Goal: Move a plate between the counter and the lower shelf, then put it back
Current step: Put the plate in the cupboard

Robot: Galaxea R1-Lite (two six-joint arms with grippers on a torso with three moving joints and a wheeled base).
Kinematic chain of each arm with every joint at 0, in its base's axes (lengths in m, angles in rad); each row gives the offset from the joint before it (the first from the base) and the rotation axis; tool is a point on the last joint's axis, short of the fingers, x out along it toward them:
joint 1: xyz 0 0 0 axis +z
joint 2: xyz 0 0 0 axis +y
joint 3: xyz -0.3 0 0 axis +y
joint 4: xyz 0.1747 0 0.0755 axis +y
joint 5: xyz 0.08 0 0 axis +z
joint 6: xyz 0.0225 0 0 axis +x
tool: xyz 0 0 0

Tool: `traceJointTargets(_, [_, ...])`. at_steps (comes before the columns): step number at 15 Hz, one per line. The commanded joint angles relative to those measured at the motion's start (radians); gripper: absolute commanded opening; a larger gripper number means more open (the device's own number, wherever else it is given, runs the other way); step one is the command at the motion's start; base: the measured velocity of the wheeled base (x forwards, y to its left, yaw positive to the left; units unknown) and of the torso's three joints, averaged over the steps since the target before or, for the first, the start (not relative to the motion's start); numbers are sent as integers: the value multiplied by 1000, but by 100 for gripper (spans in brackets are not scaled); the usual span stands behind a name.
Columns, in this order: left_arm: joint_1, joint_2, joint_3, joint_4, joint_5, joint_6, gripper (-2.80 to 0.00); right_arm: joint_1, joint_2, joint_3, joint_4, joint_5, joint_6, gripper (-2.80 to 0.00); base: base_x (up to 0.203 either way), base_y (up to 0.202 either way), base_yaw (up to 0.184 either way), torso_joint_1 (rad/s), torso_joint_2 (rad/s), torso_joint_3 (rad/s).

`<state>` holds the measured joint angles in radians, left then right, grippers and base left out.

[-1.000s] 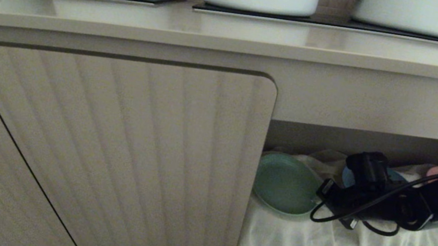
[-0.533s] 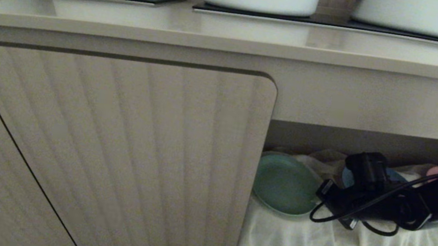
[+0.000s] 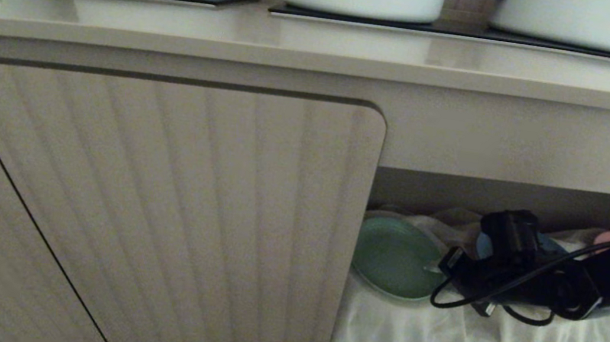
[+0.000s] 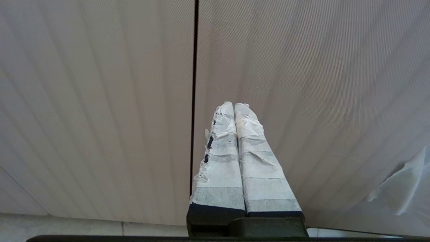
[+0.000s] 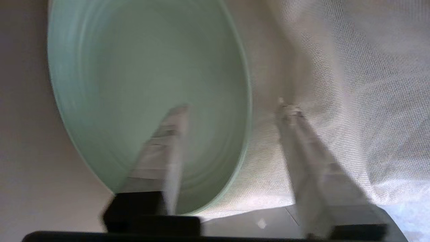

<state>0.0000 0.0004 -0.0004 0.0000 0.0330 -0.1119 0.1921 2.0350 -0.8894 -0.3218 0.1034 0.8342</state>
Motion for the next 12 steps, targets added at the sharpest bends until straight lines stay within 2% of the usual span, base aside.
traceJointTargets(1, [0, 0, 0, 0, 1, -2, -280, 0, -4, 1, 3, -1, 5, 0, 0, 0, 0, 0, 0, 0])
traceJointTargets(4, [0, 0, 0, 0, 1, 0, -280, 0, -7, 8, 7, -46, 3, 0, 0, 0, 0, 0, 0, 0])
traceJointTargets(10, [0, 0, 0, 0, 1, 0, -280, 0, -38, 18, 14, -51, -4, 0, 0, 0, 0, 0, 0, 0])
traceJointTargets(12, [0, 0, 0, 0, 1, 0, -280, 0, -50, 53, 10, -51, -44, 0, 0, 0, 0, 0, 0, 0])
